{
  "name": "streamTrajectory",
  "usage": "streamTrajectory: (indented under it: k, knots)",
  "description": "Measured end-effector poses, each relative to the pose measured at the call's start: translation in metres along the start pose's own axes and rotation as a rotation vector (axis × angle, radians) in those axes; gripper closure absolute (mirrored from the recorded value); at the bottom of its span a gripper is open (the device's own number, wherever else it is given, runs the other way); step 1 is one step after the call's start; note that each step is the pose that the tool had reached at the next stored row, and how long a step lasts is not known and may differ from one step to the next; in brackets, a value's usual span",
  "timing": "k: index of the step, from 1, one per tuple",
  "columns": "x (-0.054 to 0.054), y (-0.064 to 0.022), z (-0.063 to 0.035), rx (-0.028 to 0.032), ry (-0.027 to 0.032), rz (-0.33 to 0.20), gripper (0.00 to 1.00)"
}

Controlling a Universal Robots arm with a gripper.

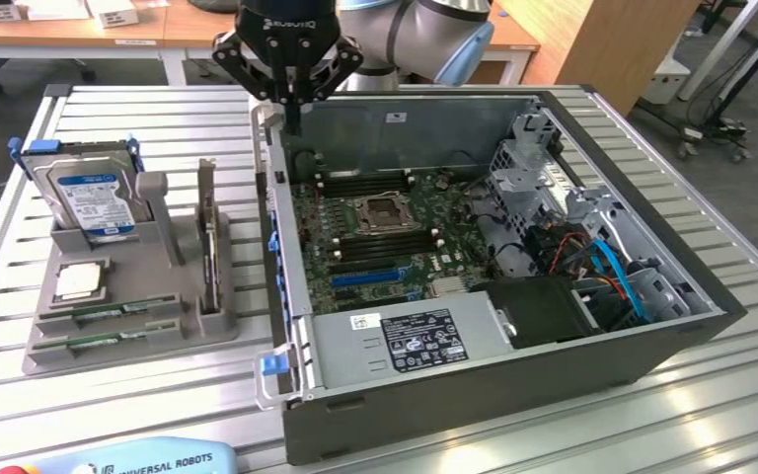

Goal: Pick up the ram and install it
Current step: 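Reach for the ram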

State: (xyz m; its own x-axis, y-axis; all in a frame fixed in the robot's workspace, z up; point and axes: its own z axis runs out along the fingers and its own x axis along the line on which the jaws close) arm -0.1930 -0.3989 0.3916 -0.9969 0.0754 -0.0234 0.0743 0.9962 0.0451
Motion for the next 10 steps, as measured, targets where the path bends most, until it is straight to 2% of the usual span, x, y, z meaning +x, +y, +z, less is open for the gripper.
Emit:
streamTrajectory:
  k: [10]
  knots:
    - [0.020, -0.0015, -0.0002, 0.0000, 0.0001, 0.000, 0.90]
